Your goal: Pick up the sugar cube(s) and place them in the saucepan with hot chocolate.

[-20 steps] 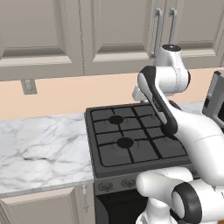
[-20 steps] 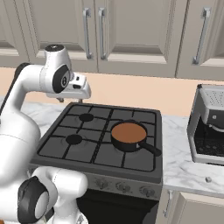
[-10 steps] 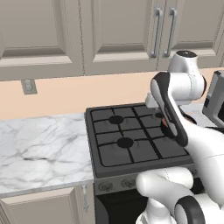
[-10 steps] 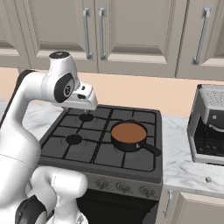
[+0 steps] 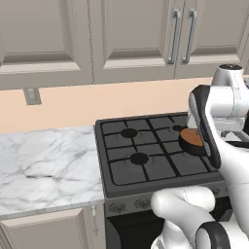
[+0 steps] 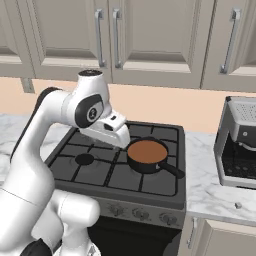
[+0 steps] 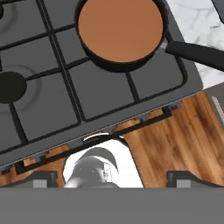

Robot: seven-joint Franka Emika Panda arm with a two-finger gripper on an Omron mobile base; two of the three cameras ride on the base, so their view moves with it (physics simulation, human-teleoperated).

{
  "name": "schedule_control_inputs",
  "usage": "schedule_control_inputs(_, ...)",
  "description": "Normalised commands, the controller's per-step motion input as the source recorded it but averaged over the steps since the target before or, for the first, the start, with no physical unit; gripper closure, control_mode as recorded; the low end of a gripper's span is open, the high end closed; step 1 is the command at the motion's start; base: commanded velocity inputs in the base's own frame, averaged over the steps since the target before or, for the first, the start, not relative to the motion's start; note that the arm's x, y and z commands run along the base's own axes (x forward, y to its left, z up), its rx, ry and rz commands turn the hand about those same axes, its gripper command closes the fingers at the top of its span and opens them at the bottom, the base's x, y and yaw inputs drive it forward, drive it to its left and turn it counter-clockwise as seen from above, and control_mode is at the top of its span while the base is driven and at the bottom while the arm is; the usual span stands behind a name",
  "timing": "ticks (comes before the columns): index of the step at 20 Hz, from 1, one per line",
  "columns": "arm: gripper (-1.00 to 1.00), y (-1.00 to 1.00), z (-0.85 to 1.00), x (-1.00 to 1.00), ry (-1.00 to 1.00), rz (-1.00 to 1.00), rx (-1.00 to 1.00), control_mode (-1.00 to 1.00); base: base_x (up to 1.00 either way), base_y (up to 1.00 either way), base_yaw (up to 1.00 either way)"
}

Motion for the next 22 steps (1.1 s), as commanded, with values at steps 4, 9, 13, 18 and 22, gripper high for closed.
schedule_control_inputs(4, -1.0, -1.0, 0.0, -0.29, 0.31, -0.47, 0.15, -1.0, 0.0, 0.0, 0.0)
schedule_control_inputs(9, -1.0, -0.99, -0.07, -0.39, 0.2, -0.45, 0.15, -1.0, 0.0, 0.0, 0.0)
schedule_control_inputs(13, -1.0, -0.85, -0.29, -0.48, 0.01, -0.38, 0.04, -1.0, 0.0, 0.0, 0.0)
schedule_control_inputs(18, -1.0, -0.58, -0.35, -0.25, 0.0, -0.28, 0.0, -1.0, 0.0, 0.0, 0.0)
schedule_control_inputs(22, -1.0, -0.46, -0.1, -0.05, 0.0, -0.12, 0.01, -1.0, 0.0, 0.0, 0.0)
